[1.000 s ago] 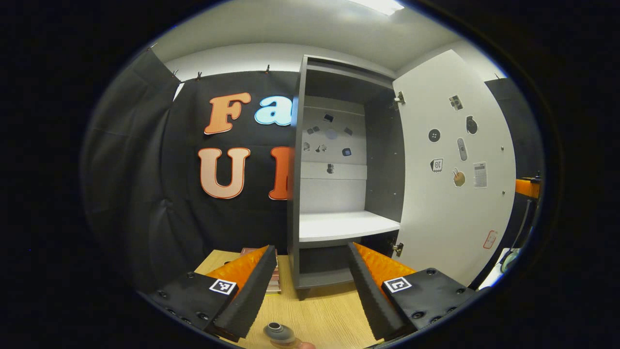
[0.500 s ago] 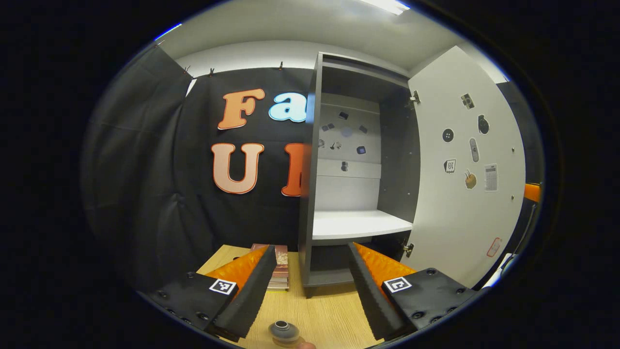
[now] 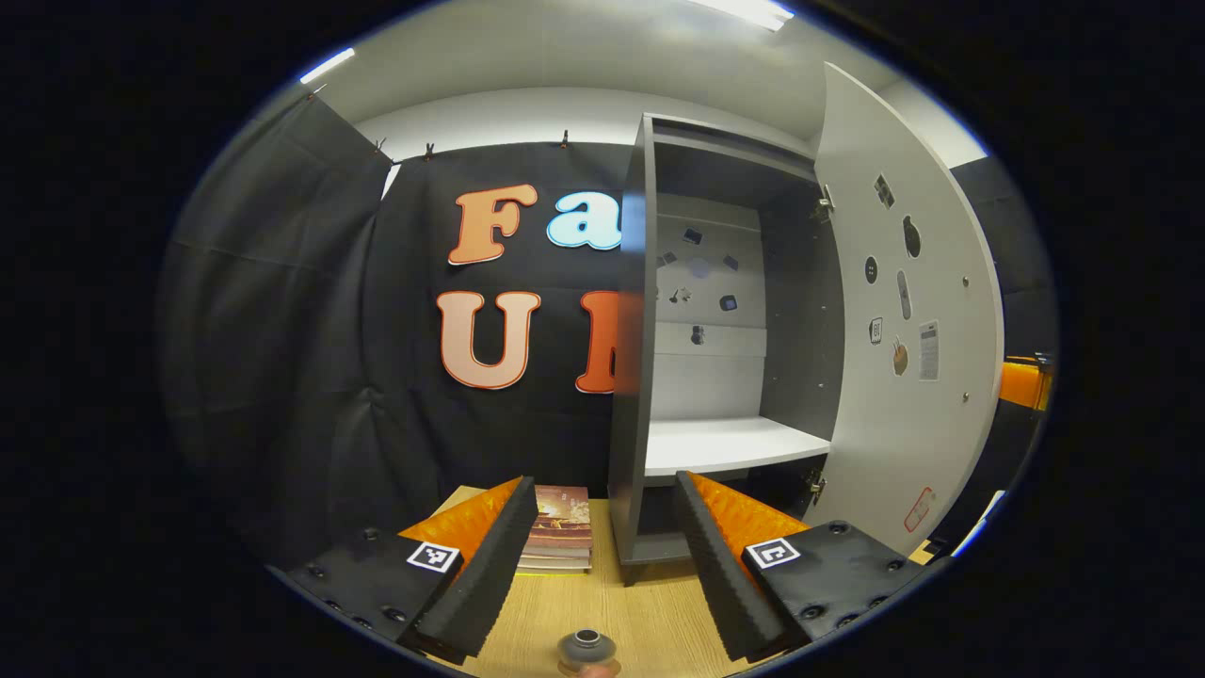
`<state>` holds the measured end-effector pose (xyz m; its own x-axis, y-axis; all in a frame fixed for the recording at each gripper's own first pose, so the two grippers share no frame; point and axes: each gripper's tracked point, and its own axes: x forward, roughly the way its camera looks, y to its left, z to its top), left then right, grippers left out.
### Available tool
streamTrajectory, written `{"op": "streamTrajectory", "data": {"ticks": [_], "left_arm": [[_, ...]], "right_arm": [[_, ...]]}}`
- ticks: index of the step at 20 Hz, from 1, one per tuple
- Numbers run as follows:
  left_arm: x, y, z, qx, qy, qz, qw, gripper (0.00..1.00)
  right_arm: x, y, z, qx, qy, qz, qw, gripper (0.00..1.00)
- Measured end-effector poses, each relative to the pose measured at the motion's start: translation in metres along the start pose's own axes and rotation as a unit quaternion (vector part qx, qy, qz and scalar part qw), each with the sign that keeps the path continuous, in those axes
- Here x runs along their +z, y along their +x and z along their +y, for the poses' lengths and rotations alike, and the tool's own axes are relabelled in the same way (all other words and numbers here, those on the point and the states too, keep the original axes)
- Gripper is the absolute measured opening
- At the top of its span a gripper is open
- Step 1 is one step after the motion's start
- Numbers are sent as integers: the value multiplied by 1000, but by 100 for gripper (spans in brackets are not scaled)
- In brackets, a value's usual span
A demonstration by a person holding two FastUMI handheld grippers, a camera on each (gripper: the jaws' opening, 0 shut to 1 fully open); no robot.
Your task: Open the cabinet door with the right hand, grasp the bottle in the cabinet with the left hand and place it on the coaster, then close the cabinet door with the right hand.
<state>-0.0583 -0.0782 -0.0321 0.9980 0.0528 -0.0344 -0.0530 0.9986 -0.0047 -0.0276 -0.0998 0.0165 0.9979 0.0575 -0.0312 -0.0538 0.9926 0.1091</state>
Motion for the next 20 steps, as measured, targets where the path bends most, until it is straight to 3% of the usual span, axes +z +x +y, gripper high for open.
{"op": "streamTrajectory", "data": {"ticks": [1, 2, 7, 12, 17, 20], "left_arm": [[1, 6, 5, -6, -1, -3, 1000, 95], [-2, 13, 10, -14, 0, -1, 1000, 95], [-13, 50, 35, -56, -7, 9, 998, 95], [-8, 72, 57, -94, -7, 6, 996, 95], [-3, 76, 74, -88, -12, 3, 996, 95], [-1, 76, 77, -84, -9, -3, 996, 95]], "right_arm": [[0, 9, 8, -6, -11, -2, 1000, 96], [1, 19, 16, -13, -19, -6, 1000, 91], [-3, 74, 71, -34, -1, -5, 999, 95], [-5, 109, 93, -71, -1, -6, 997, 97], [-6, 120, 106, -102, -2, 10, 995, 95], [-7, 120, 122, -73, 27, 7, 997, 94]]}}
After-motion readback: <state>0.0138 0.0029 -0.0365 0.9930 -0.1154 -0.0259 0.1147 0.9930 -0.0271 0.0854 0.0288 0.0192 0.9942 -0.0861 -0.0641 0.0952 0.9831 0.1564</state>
